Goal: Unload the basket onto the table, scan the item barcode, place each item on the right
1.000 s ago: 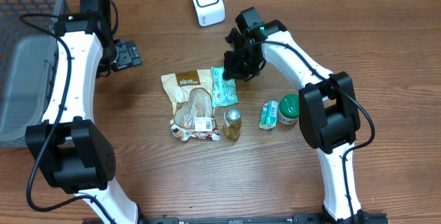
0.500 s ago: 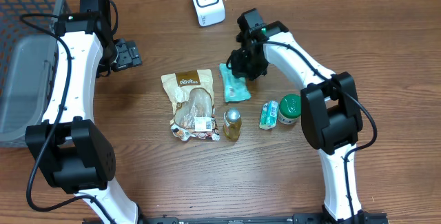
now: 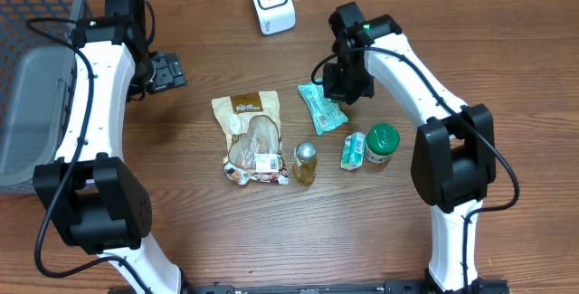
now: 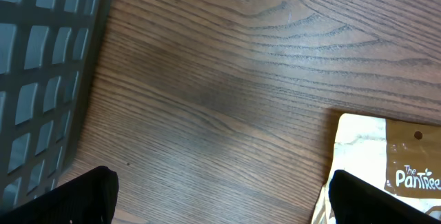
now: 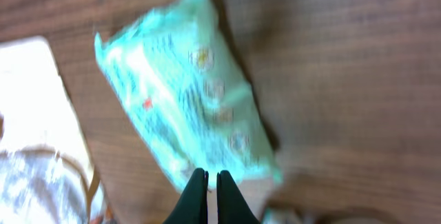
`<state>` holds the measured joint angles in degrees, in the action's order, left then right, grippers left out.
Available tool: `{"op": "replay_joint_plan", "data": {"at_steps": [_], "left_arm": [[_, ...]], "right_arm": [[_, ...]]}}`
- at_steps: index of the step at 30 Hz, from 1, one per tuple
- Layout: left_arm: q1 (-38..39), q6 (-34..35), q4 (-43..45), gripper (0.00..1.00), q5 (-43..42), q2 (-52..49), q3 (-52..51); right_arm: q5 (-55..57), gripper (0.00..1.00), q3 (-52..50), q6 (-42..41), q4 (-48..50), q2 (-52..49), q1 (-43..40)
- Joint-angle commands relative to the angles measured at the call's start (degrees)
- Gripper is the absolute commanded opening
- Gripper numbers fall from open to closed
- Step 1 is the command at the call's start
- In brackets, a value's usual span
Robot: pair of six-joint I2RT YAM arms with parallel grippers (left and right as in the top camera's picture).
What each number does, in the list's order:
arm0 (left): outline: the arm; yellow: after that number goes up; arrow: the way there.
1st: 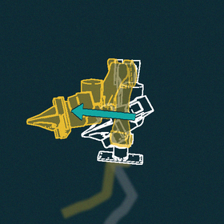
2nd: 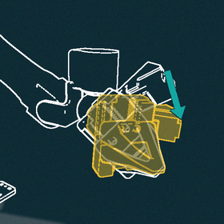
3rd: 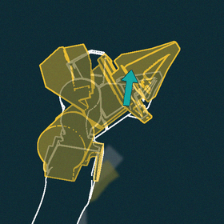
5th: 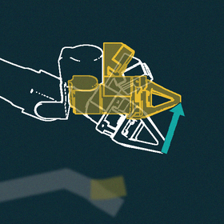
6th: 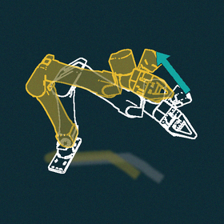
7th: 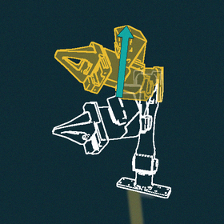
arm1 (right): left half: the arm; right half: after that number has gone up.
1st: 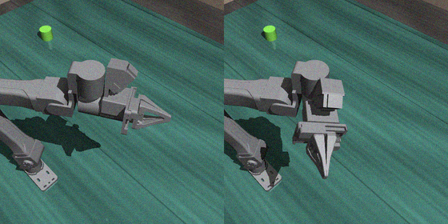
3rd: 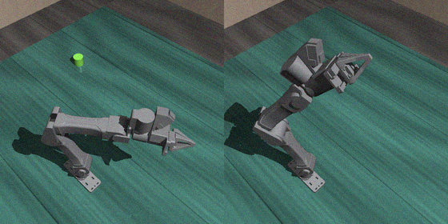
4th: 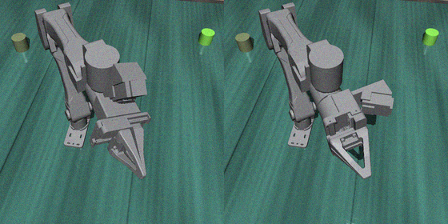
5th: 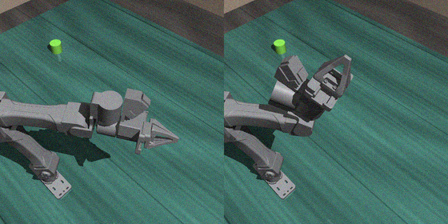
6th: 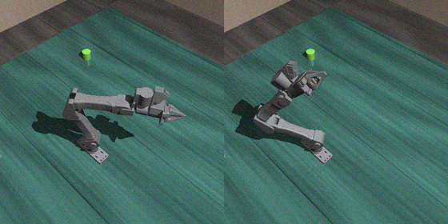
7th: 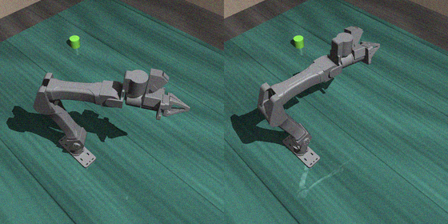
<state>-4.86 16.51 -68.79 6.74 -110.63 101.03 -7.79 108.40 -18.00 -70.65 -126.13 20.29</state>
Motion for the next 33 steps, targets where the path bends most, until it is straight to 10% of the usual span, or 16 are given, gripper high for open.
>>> {"op": "replay_joint_plan", "data": {"at_steps": [1,17,33], "left_arm": [[0.4,-0.2,0.0,1.0,0.7,0.9,0.9],[0.4,-0.2,0.0,1.0,0.7,0.9,0.9],[0.4,-0.2,0.0,1.0,0.7,0.9,0.9]], "right_arm": [[-2.7,0.04,0.2,-0.2,-1.0,2.0,0.0],[-2.2,0.11,-18.0,-3.5,18.5,1.9,2.4],[-2.1,0.18,-3.0,2.0,3.2,3.8,3.0]]}}
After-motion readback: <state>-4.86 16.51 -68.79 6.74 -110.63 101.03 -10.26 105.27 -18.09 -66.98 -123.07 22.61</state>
